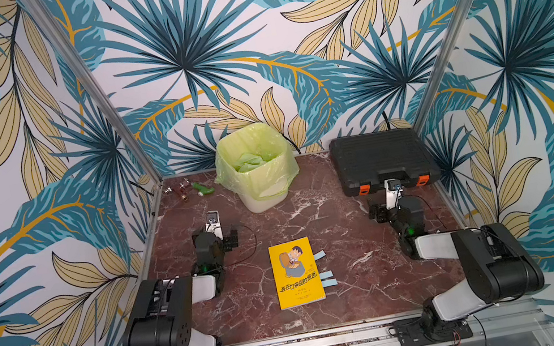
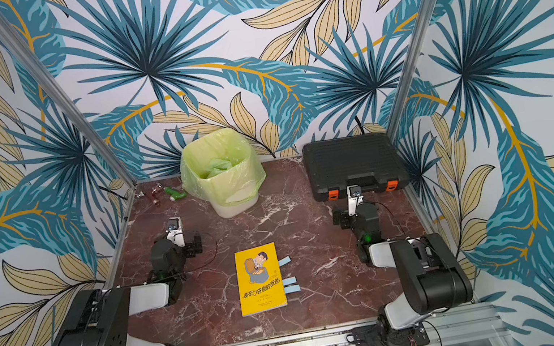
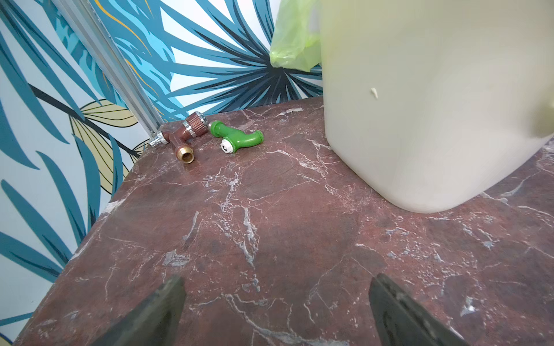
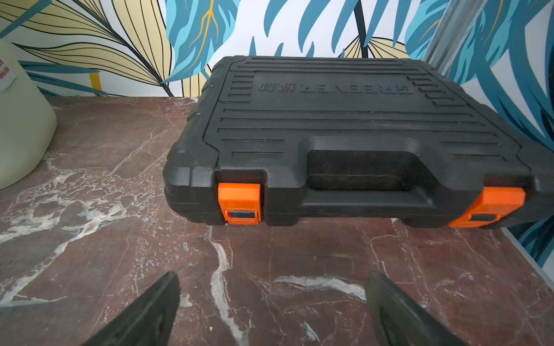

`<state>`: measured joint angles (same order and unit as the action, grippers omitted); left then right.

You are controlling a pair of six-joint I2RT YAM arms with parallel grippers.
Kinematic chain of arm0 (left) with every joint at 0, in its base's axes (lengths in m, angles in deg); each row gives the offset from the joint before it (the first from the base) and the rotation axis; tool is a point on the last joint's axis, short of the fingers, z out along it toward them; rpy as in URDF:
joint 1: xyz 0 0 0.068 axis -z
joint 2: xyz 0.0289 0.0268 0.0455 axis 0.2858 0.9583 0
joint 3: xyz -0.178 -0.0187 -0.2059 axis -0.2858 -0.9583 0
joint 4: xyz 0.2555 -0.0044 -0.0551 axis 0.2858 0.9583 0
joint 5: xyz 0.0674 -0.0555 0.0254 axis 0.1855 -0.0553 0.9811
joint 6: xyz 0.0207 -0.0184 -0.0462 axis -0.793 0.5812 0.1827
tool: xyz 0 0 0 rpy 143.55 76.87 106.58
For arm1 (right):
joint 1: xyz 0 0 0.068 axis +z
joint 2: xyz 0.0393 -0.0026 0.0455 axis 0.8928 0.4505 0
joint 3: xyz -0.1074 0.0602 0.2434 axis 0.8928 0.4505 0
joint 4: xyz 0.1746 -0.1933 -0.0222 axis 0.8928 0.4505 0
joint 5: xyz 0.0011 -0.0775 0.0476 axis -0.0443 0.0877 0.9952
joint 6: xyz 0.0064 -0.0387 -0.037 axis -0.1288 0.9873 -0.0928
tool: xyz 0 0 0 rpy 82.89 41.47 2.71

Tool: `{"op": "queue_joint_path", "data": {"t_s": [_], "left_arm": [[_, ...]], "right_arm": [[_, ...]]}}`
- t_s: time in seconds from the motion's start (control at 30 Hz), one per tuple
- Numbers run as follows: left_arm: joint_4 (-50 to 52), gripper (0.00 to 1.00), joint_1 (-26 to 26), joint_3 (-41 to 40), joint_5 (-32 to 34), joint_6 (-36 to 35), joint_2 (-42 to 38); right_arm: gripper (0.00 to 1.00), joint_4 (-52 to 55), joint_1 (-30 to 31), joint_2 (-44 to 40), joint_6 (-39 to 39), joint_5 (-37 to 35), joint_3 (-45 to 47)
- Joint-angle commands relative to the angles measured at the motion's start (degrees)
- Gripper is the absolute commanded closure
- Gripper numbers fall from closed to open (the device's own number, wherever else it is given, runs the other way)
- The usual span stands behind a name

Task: Peel off the used sticky note
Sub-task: Tear off the note from the book.

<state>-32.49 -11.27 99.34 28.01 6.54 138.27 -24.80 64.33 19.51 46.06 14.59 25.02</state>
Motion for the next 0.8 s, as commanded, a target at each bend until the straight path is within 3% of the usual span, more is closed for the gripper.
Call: {"op": "queue_joint_path", "data": {"t_s": [0.0,0.67,0.77], "left_arm": [[0.2,0.0,-0.5,1.3,-0.5,0.4,0.0],[-0.1,0.0,-0.5,1.3,0.1,0.5,-0.1],[4.6,0.0,0.1,2.6,4.4,1.9,-2.9]], "right_arm": [[0.0,-0.9,0.1,0.0,0.4,0.3,0.5],[0.01,-1.6,0.2,-0.3,0.5,0.0,0.7],[0.0,6.3,0.2,-4.8,0.8,0.7,-1.6]]}}
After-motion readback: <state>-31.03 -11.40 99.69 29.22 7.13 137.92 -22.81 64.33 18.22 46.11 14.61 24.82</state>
